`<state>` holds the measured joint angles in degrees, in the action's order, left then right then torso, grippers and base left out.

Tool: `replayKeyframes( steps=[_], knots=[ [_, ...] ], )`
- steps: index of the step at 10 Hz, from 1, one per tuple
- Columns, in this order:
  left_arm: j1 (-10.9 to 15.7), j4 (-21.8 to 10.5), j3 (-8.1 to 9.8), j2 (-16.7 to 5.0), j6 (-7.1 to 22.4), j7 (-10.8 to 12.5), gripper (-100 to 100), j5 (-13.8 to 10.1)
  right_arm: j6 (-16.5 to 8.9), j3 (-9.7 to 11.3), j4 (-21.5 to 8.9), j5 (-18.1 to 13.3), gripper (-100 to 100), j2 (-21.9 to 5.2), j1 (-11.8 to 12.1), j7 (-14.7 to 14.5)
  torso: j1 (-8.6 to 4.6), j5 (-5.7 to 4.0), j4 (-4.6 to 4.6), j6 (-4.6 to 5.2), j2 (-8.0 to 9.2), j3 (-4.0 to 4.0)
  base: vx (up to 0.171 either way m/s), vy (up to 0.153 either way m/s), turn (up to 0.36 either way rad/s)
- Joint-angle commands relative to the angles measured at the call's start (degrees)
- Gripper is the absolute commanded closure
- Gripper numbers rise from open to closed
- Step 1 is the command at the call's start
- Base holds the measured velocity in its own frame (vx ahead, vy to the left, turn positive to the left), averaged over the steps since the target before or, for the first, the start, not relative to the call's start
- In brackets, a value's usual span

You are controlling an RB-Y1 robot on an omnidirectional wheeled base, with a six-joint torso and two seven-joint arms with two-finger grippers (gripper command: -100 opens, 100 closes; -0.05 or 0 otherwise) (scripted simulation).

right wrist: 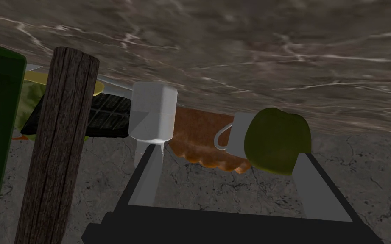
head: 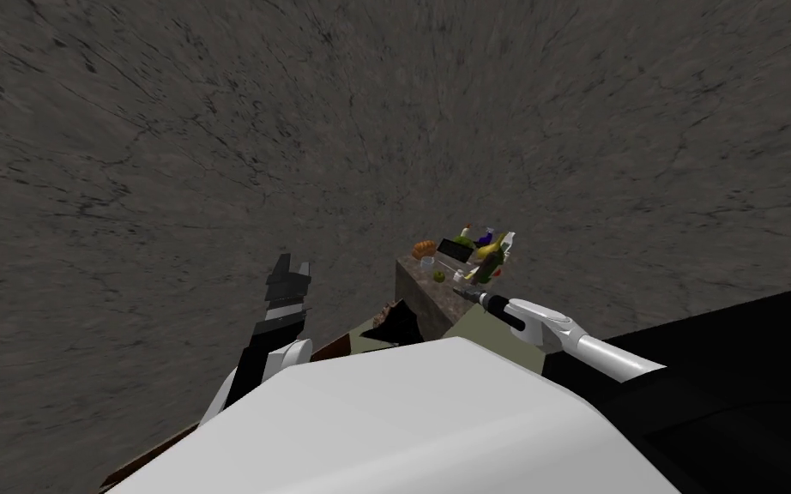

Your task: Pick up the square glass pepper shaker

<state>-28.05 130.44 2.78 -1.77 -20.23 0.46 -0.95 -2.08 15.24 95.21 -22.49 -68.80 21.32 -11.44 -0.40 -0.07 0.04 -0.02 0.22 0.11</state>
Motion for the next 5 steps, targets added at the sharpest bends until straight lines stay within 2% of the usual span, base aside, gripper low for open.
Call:
replayKeyframes(
  steps=[1, 3, 5],
  knots=[
    [0.0, 0.0, 0.00, 0.0, 0.0, 0.0, 0, 0.0, 0.8, 0.3, -1.2, 0.6, -100, -1.8, 0.2, 1.4, 0.00, 0.00, 0.00, 0.00, 0.00, 0.00, -0.055, -0.081, 0.260],
    [0.0, 0.0, 0.00, 0.0, 0.0, 0.0, 0, 0.0, 2.2, 0.6, -2.9, 1.1, -100, -4.0, 0.8, 3.0, -0.08, -0.02, 0.01, 0.03, 0.02, 0.02, -0.057, -0.073, 0.259],
    [0.0, 0.0, 0.00, 0.0, 0.0, 0.0, 0, 0.0, 3.6, 1.0, -4.6, 1.9, -100, -6.6, 1.6, 4.7, -0.02, -0.01, 0.02, -0.01, 0.08, 0.04, -0.084, -0.069, 0.347]
  ],
)
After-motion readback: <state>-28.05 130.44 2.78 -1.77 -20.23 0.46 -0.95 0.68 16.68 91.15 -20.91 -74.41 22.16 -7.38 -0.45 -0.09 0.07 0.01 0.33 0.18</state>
